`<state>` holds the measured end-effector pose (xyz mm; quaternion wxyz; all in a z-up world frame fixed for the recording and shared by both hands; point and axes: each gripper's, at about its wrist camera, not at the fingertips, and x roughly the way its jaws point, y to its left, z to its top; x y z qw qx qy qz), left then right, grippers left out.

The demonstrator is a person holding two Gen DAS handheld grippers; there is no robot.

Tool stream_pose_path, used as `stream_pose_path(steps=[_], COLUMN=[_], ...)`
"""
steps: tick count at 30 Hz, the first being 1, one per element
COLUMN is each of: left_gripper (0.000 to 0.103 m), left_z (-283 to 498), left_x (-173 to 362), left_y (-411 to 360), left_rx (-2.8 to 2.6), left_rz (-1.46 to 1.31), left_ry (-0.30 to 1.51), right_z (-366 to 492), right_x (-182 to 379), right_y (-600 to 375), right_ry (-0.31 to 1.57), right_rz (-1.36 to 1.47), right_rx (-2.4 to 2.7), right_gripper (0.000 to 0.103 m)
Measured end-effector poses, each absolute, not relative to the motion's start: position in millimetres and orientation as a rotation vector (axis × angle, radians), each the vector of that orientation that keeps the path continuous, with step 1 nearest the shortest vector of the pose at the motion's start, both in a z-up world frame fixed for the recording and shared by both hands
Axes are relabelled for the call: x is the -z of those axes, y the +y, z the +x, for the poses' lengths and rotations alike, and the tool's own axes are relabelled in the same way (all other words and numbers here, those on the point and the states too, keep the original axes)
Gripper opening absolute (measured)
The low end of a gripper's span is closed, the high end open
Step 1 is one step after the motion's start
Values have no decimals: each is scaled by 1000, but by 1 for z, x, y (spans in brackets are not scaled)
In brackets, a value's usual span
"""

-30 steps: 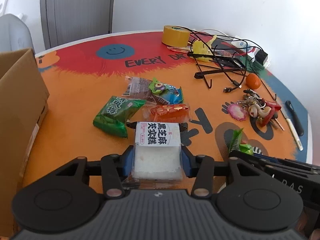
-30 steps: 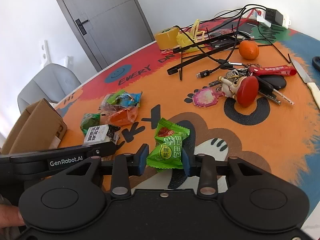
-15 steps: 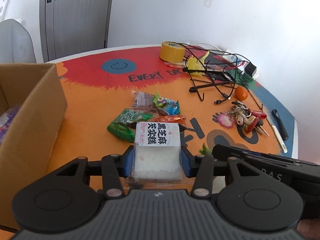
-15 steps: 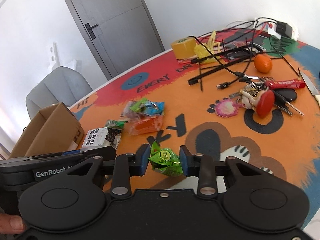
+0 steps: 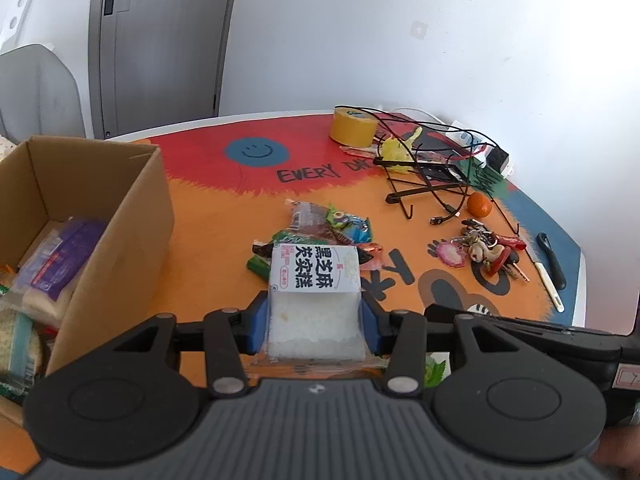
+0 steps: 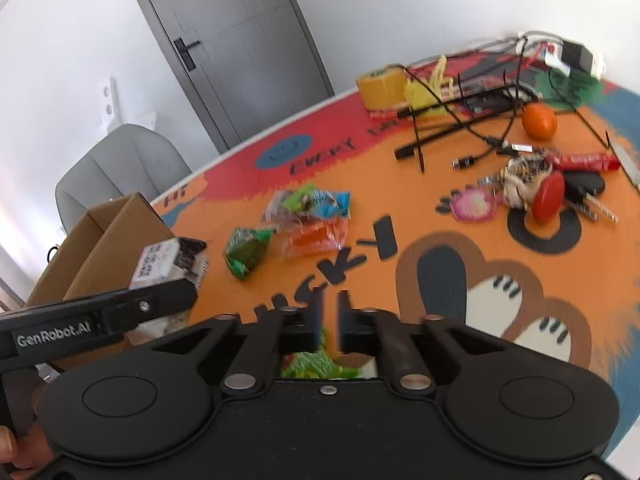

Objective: Organize snacks

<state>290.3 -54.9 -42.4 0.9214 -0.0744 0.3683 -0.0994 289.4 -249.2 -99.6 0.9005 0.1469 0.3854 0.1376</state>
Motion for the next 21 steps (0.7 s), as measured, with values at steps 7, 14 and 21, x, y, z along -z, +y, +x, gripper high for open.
stream_pose_path(steps=[7, 14, 21], left_gripper=[46, 46, 46], left_z=[286, 282, 275], left_x=[52, 56, 55], left_y=[-51, -44, -38], left_rx=[197, 185, 178], left_rz=[-162, -168, -183], left_ry=[781, 786, 781], right_z=[285, 277, 272], right_x=[105, 116, 118], right_y=[-245, -228, -225], right_ry=[805, 836, 836], right_rz=[274, 199, 194], right_rx=[-286, -329, -352], right_gripper=[59, 58, 27])
